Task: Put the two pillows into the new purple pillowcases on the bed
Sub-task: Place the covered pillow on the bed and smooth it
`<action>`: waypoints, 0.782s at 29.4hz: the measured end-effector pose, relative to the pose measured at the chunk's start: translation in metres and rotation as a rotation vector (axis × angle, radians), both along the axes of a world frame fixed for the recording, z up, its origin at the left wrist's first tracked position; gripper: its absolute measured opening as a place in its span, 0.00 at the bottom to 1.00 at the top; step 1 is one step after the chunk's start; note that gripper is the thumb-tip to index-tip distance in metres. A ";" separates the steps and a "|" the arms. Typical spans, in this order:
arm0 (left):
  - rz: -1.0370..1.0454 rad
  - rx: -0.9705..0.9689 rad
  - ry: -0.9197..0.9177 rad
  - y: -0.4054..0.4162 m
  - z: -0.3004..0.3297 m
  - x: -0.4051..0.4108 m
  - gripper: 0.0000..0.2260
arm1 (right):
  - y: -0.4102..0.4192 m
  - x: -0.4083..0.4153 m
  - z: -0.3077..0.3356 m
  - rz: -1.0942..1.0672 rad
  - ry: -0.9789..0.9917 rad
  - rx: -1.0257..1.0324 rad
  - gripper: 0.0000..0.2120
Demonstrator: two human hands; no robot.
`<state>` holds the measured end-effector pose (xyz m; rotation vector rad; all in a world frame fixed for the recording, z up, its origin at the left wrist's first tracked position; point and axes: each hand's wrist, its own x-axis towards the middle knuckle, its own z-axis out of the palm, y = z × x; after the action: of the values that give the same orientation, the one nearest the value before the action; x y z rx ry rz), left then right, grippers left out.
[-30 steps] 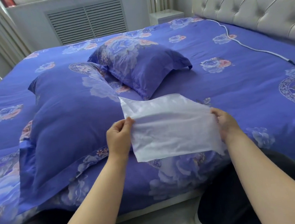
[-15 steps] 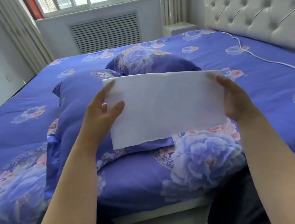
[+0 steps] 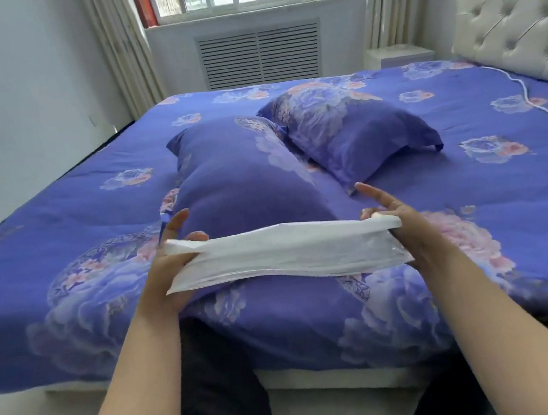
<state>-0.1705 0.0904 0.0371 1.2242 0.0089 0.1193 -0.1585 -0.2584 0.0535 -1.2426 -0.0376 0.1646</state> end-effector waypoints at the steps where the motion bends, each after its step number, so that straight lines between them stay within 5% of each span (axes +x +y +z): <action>1: 0.023 -0.151 0.091 0.009 -0.006 -0.006 0.20 | 0.017 0.000 -0.004 -0.003 0.053 0.038 0.22; 3: -0.024 -0.386 0.165 0.031 -0.009 -0.027 0.13 | 0.051 -0.001 -0.011 0.002 0.132 0.046 0.18; 5: -0.094 -0.379 0.024 0.062 -0.030 -0.044 0.17 | 0.087 -0.001 -0.018 0.052 0.129 0.042 0.23; 8: 0.352 -0.588 0.067 0.089 -0.043 -0.078 0.21 | 0.140 -0.005 -0.025 0.125 0.106 0.020 0.27; 11: 0.579 -0.687 0.092 0.108 -0.058 -0.110 0.22 | 0.192 -0.013 -0.030 0.201 0.069 -0.105 0.26; 18: 1.194 -0.583 0.394 0.193 -0.096 -0.208 0.13 | 0.324 -0.056 -0.040 0.451 -0.221 -0.583 0.20; 23: 1.439 -0.560 0.551 0.220 -0.143 -0.270 0.19 | 0.396 -0.101 -0.067 0.717 -0.349 -0.784 0.20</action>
<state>-0.4402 0.3100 -0.1063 0.4495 1.3243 0.9493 -0.2592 0.1380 -0.0130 -1.9878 -0.7900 0.6231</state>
